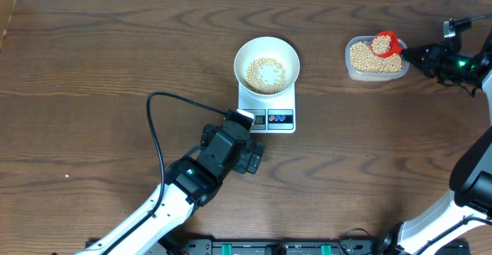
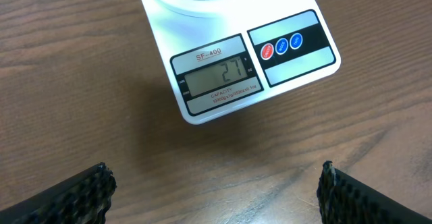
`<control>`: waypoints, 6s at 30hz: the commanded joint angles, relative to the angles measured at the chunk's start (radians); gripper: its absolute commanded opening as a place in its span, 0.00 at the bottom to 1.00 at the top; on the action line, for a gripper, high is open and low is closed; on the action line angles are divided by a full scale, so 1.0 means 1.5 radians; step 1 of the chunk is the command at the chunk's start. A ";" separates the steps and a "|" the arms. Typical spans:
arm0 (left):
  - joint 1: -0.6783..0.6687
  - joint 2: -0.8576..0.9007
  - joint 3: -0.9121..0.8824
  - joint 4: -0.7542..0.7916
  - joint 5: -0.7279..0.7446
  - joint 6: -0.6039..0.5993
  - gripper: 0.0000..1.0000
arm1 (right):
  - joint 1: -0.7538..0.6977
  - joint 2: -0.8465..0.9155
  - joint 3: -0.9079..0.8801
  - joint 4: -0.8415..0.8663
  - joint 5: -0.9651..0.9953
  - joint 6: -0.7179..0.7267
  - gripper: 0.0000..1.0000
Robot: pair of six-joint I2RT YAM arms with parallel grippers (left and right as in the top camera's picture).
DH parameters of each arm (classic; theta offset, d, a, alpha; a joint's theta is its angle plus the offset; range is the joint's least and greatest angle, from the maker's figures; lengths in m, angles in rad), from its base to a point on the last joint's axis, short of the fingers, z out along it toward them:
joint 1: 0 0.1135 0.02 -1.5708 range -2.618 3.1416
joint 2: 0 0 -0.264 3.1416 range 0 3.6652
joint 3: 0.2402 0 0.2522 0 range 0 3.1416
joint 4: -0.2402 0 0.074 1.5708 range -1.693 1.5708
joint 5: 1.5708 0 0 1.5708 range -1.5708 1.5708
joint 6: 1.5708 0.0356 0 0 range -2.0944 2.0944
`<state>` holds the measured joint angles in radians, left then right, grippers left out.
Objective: Scoop item into bowl and weigh 50g on scale
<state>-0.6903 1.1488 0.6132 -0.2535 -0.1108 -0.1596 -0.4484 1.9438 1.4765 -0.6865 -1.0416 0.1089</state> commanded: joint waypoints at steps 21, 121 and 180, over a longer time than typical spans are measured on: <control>-0.002 -0.004 -0.005 0.001 -0.002 0.004 0.98 | 0.151 0.006 0.006 0.064 -0.128 0.004 0.01; -0.002 -0.004 -0.005 0.001 -0.002 0.004 0.98 | 0.558 -0.213 0.006 0.154 0.564 -0.192 0.01; -0.002 -0.004 -0.005 0.001 -0.002 0.004 0.98 | 0.606 -0.011 0.005 0.146 0.603 -0.323 0.01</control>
<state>-0.6903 1.1488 0.6132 -0.2531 -0.1108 -0.1596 0.4450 1.9240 1.4765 -0.4667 -0.1555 -0.3470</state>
